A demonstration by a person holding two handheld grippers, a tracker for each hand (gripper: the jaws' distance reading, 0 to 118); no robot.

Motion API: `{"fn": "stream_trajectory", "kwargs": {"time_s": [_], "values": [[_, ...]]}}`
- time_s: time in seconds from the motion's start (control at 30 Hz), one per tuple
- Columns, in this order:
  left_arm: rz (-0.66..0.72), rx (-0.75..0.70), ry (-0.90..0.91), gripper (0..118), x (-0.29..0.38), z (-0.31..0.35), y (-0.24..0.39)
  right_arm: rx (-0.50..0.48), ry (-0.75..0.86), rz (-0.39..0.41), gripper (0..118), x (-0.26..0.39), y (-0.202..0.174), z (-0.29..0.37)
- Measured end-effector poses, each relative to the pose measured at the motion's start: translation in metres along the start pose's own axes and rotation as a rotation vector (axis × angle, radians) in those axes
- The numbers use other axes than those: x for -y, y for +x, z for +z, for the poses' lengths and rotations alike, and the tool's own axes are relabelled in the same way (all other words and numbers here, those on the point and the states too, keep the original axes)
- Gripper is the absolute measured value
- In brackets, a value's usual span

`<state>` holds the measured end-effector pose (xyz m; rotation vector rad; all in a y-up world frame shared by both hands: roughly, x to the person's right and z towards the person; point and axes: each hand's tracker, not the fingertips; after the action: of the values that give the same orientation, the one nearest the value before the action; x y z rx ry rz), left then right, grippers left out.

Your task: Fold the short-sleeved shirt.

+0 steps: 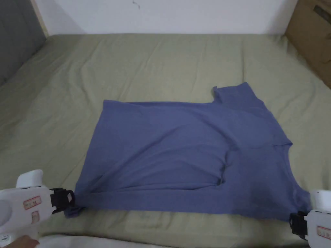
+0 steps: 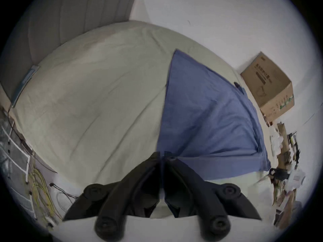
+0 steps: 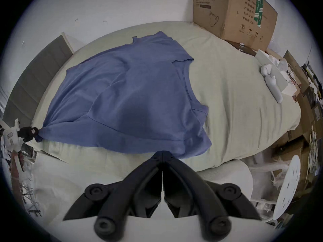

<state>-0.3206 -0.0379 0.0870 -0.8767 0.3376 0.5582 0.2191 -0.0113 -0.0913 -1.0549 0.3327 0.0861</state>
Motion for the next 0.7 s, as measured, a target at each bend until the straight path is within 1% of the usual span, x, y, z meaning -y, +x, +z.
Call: {"fn": "stream_trajectory", "kwargs": {"time_s": [0.03, 0.1, 0.13, 0.17, 0.23, 0.27, 0.33, 0.37, 0.47, 0.53, 0.57, 0.6, 0.63, 0.67, 0.7], "values": [[-0.065, 0.007, -0.032, 2, 0.001, -0.002, 0.006, -0.002, -0.001, -0.002, 0, 0.0, 0.001, 0.001], [-0.152, -0.044, -0.039, 2, 0.005, -0.001, 0.021, 0.003, -0.002, -0.016, 0, -0.002, 0.005, 0.001], [-0.17, -0.056, -0.039, 2, 0.005, -0.002, 0.024, 0.002, -0.006, -0.025, 0, -0.004, 0.008, 0.001], [-0.149, -0.054, -0.041, 2, 0.004, -0.003, 0.024, -0.007, -0.007, -0.03, 0, -0.006, 0.012, 0.002], [-0.135, -0.061, -0.027, 2, 0.003, 0.001, 0.023, -0.007, 0.009, -0.007, 0, -0.01, 0.014, 0.005], [-0.125, -0.064, -0.024, 2, 0.002, 0.002, 0.023, 0.012, 0.02, 0.008, 19, -0.013, 0.014, 0.007], [-0.129, -0.081, -0.021, 2, 0.001, 0.005, 0.025, 0.037, 0.027, 0.014, 81, -0.022, 0.019, 0.005], [-0.14, -0.087, -0.02, 2, 0.001, 0.007, 0.025, 0.04, 0.024, -0.004, 89, -0.027, 0.024, 0.003], [-0.158, -0.096, -0.031, 2, 0.001, 0.008, 0.029, 0.033, 0.031, -0.036, 89, -0.041, 0.04, -0.011], [-0.165, -0.103, -0.036, 2, 0.001, 0.007, 0.029, 0.057, -0.03, -0.042, 89, -0.049, 0.048, -0.029], [-0.169, -0.11, -0.039, 2, 0.001, 0.006, 0.03, 0.049, -0.047, -0.037, 84, -0.051, 0.05, -0.037], [-0.172, -0.113, -0.04, 2, 0.002, 0.006, 0.031, 0.027, -0.063, -0.039, 60, -0.048, 0.05, -0.042], [-0.172, -0.114, -0.041, 2, 0.001, 0.006, 0.028, 0.012, -0.102, -0.031, 13, -0.044, 0.048, -0.047], [-0.168, -0.116, -0.043, 2, 0.002, 0.006, 0.028, 0.053, -0.122, -0.039, 0, -0.038, 0.044, -0.052], [-0.167, -0.117, -0.045, 2, 0.004, 0.006, 0.029, 0.046, -0.106, -0.026, 0, -0.035, 0.041, -0.05]]}}
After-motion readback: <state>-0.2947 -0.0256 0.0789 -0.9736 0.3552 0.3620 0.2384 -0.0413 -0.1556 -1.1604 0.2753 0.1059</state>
